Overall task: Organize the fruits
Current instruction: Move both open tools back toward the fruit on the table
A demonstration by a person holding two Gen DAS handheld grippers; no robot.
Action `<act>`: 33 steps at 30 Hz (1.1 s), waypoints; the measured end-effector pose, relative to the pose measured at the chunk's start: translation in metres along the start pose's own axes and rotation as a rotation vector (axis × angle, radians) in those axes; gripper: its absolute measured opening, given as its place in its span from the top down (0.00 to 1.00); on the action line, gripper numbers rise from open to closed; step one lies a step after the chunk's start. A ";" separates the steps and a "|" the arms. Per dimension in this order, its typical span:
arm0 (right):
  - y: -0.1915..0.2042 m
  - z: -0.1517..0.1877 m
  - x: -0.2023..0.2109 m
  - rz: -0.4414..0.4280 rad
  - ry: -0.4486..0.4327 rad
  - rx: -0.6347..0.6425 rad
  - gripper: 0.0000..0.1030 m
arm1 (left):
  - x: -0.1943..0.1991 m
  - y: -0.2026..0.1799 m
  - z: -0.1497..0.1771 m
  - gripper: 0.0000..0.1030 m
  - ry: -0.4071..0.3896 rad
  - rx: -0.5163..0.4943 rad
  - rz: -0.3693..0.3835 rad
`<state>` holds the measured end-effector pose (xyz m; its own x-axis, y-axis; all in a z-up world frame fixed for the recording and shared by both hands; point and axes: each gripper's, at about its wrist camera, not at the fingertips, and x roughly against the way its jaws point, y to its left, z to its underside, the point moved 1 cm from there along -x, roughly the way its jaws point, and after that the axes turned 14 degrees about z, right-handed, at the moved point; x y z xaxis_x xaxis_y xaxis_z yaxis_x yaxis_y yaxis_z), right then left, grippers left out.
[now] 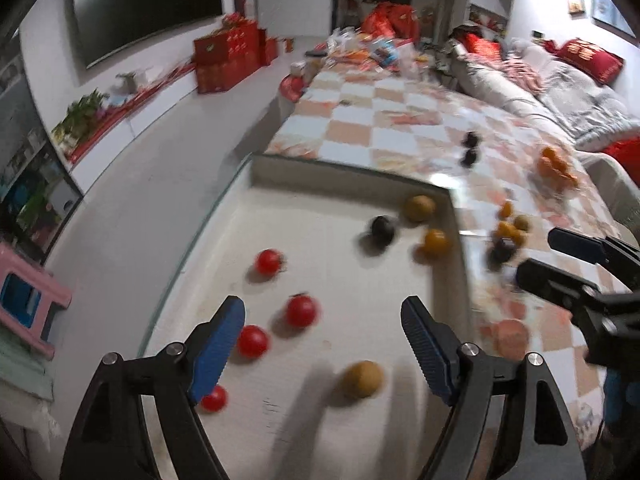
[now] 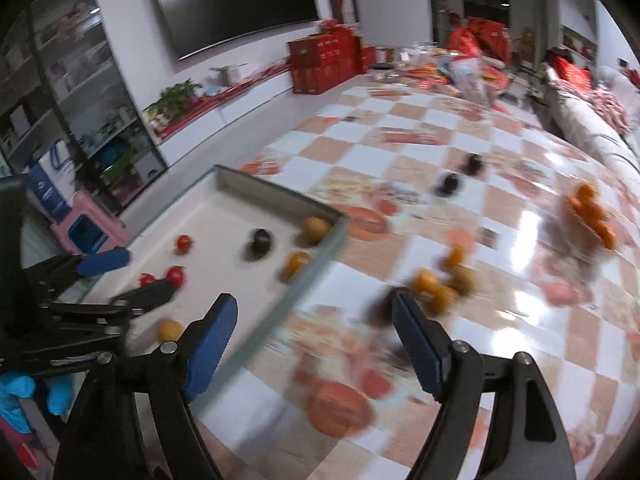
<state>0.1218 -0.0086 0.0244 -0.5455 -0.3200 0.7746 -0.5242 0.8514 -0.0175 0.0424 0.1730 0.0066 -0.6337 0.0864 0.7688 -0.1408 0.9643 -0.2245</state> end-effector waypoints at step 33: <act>-0.109 0.031 -0.061 0.090 0.054 0.001 0.36 | -0.079 -0.165 0.032 0.36 0.059 -0.150 0.073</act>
<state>0.1917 -0.0946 -0.0409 -0.5549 -0.2191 0.8026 -0.4753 0.8753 -0.0896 0.0919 -0.0010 -0.0362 -0.5920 0.1677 0.7883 0.0218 0.9811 -0.1924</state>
